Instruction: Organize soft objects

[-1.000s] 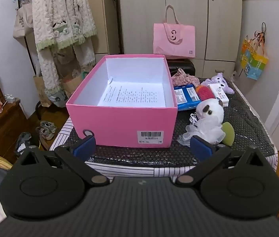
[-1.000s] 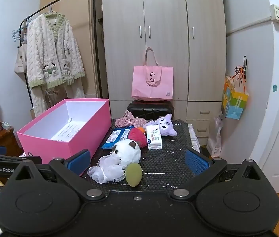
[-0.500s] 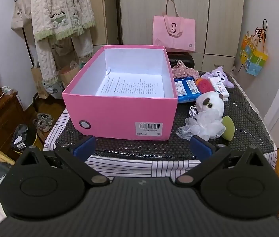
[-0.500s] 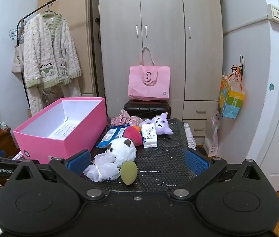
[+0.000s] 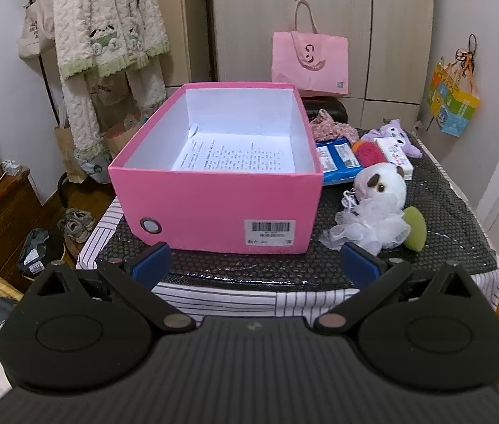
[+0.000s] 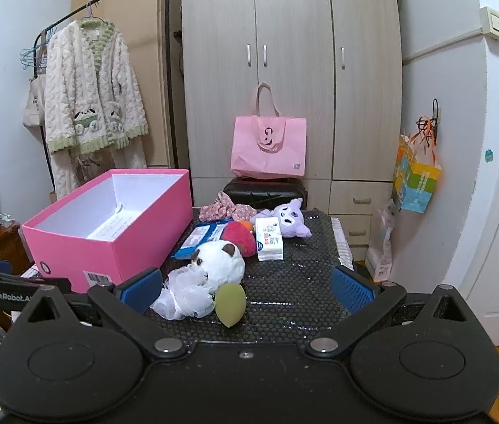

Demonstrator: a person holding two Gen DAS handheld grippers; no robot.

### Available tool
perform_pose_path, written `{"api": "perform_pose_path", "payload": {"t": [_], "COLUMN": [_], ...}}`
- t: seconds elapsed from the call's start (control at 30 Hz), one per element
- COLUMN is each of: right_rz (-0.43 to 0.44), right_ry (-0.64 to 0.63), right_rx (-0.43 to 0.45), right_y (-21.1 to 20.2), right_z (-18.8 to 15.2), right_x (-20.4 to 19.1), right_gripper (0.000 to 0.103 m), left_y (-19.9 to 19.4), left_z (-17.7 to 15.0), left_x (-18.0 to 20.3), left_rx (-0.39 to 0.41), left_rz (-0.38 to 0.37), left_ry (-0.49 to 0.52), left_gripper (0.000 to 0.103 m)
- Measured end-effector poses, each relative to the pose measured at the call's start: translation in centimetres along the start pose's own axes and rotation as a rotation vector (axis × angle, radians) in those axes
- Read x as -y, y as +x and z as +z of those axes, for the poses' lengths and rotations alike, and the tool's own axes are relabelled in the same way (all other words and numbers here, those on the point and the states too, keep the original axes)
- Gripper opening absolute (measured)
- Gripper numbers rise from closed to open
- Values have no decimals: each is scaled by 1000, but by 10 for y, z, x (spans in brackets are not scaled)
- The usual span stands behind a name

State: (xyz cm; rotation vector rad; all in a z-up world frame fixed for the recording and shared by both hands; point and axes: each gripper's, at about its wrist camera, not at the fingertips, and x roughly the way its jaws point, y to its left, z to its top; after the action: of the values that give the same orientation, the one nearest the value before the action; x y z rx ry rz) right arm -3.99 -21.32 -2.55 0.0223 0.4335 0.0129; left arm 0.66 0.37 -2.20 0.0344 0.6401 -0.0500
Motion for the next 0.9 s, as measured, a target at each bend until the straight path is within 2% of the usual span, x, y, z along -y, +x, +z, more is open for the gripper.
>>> {"api": "perform_pose_path", "payload": {"t": [0.3, 0.57, 0.9], "right_rz": [4, 7, -3], "right_ry": [-6, -6, 9], "right_rx": [19, 32, 12], "right_y": [-1, -8, -4], "right_z": [-9, -18, -27], "right_x": [-1, 2, 6], "right_gripper": [103, 103, 103], "left_y": [-11, -15, -8], "left_z": [-8, -18, -28], "left_x": [-6, -9, 6], "left_rx": [93, 134, 146], "left_rz": [35, 21, 45], "left_ry": [28, -12, 86], "left_gripper": [103, 102, 103]}}
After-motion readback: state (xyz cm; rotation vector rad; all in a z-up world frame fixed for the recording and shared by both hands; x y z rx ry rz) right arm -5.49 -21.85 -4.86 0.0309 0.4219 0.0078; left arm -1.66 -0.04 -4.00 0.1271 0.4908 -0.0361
